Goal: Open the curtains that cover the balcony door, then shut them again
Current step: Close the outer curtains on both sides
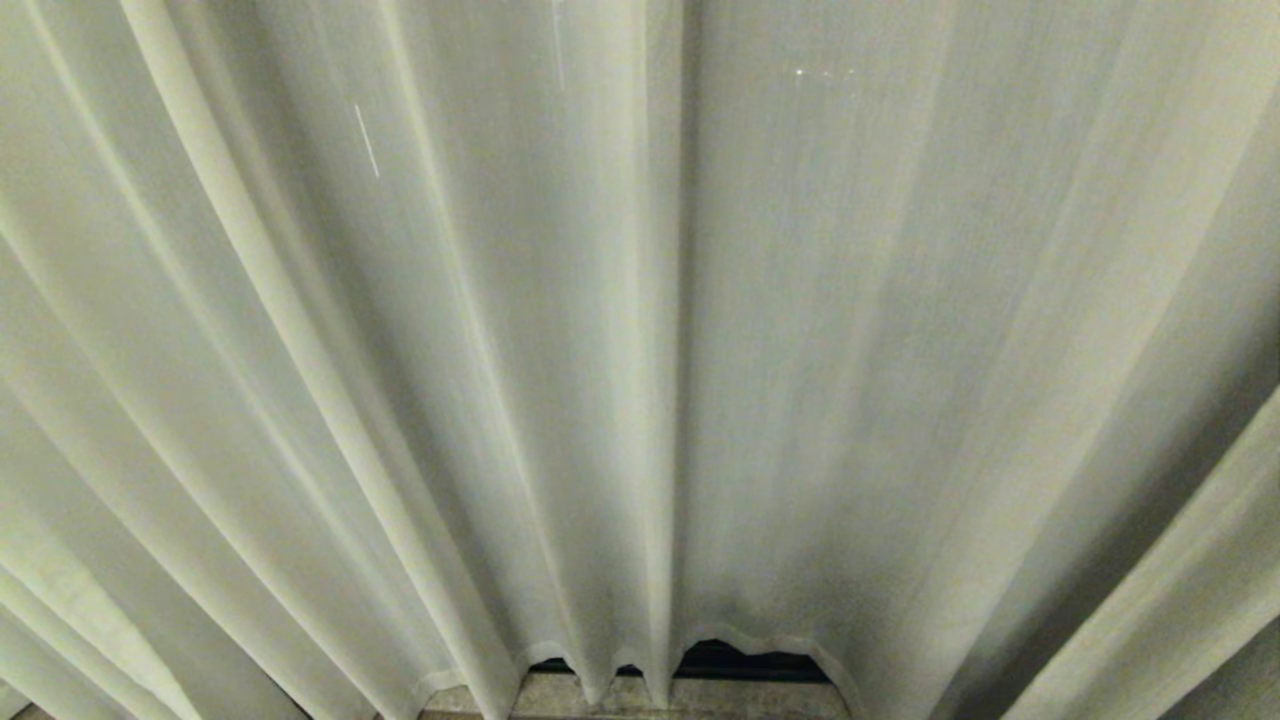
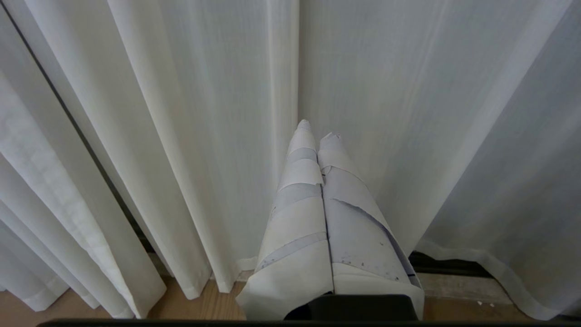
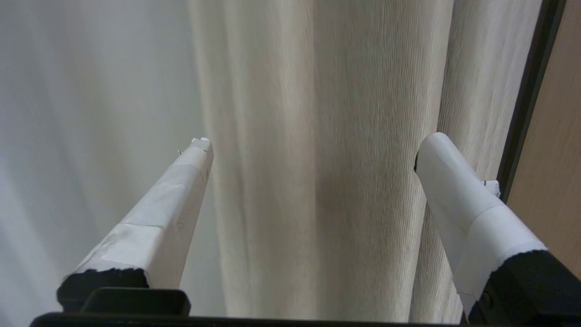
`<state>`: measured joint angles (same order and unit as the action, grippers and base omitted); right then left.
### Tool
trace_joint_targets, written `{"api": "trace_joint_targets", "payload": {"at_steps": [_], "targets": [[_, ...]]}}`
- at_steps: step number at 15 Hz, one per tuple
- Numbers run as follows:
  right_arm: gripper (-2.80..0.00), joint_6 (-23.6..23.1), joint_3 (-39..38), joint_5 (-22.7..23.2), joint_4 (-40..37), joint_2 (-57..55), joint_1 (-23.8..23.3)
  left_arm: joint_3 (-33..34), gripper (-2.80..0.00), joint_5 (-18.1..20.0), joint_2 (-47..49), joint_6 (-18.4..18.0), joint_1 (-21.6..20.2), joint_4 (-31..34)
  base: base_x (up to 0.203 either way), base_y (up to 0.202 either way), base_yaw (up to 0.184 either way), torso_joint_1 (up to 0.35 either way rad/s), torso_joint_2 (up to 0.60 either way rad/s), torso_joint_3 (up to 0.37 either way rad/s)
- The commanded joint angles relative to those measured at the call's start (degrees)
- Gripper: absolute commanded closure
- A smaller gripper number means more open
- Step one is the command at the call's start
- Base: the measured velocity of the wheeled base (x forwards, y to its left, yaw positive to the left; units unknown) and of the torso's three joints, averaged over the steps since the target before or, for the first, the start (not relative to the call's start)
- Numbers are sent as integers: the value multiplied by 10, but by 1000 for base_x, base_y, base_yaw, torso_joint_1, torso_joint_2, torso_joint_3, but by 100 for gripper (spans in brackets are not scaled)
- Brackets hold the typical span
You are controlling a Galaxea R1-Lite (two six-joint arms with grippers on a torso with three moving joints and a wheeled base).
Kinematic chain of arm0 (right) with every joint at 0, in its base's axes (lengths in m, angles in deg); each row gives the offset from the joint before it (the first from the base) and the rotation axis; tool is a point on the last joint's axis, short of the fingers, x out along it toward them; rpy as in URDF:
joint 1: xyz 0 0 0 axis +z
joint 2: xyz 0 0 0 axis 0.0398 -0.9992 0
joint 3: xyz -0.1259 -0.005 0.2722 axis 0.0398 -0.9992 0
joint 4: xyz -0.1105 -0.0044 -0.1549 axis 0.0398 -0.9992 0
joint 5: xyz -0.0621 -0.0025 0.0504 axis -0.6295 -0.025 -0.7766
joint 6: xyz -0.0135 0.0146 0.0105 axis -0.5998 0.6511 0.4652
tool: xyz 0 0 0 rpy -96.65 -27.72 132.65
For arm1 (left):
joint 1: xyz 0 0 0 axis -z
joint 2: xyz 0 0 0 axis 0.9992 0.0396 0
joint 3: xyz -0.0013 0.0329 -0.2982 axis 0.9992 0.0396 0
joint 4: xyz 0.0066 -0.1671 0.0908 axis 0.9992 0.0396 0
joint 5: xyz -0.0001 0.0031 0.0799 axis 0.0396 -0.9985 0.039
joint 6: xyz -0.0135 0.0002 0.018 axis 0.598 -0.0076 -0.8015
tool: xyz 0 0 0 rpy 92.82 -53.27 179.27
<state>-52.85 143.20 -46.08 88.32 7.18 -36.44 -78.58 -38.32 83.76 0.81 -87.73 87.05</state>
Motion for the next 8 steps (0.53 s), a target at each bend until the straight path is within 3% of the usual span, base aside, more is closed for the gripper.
{"api": "trace_joint_targets", "payload": {"at_steps": [1,8], "targets": [[-280,1,-1,1,2,-32,-5,0,0,0,-1,0,0,0,0,0,0,0,0,0],[-280,36,62,42,8,-130,-5,0,0,0,-1,0,0,0,0,0,0,0,0,0]]}}
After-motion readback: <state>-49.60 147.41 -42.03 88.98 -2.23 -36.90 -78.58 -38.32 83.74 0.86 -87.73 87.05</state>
